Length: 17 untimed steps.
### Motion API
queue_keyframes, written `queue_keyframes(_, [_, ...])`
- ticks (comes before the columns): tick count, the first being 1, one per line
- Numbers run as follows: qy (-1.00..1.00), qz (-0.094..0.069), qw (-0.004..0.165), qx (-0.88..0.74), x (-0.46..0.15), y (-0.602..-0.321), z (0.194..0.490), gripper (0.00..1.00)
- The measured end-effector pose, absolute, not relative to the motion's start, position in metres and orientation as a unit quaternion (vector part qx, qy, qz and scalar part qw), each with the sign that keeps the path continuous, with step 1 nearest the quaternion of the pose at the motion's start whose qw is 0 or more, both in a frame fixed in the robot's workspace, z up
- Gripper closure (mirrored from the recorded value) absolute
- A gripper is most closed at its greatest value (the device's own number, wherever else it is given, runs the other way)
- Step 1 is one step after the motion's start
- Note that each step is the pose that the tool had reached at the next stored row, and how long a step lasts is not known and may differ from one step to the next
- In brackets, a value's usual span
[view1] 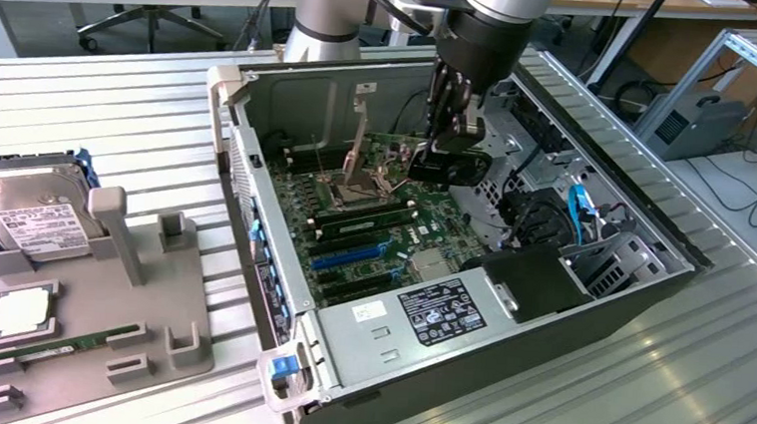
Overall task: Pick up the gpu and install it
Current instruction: 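Insert the gpu into the slot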
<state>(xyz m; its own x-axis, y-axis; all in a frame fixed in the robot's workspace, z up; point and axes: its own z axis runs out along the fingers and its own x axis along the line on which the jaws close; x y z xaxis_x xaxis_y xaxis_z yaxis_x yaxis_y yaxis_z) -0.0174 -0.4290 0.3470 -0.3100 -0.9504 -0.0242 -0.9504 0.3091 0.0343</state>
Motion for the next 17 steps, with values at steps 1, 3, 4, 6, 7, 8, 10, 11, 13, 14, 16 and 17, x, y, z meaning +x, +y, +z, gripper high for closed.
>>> queue_keyframes(1, [-0.809,-0.021,0.0,0.588,-0.0174,-0.429,0.347,0.73])
queue_keyframes(3, [-0.808,-0.021,0.0,0.589,-0.0174,-0.429,0.347,0.73])
queue_keyframes(4, [-0.808,-0.021,0.0,0.589,-0.0174,-0.429,0.347,0.73])
queue_keyframes(6, [-0.807,-0.021,0.0,0.591,-0.0174,-0.429,0.347,0.73])
queue_keyframes(7, [-0.806,-0.021,0.0,0.591,-0.0174,-0.429,0.347,0.73])
queue_keyframes(8, [-0.806,-0.021,0.0,0.592,-0.0174,-0.429,0.3469,0.73])
queue_keyframes(10, [-0.805,-0.021,0.0,0.593,-0.0174,-0.429,0.3469,0.73])
queue_keyframes(11, [-0.805,-0.021,0.0,0.593,-0.0174,-0.429,0.3469,0.73])
queue_keyframes(13, [-0.804,-0.021,0.0,0.594,-0.0174,-0.429,0.3469,0.73])
queue_keyframes(14, [-0.804,-0.021,0.0,0.595,-0.0175,-0.429,0.3469,0.73])
queue_keyframes(16, [-0.803,-0.021,0.0,0.596,-0.0174,-0.429,0.3469,0.73])
queue_keyframes(17, [-0.803,-0.021,0.001,0.596,-0.0174,-0.429,0.3469,0.73])
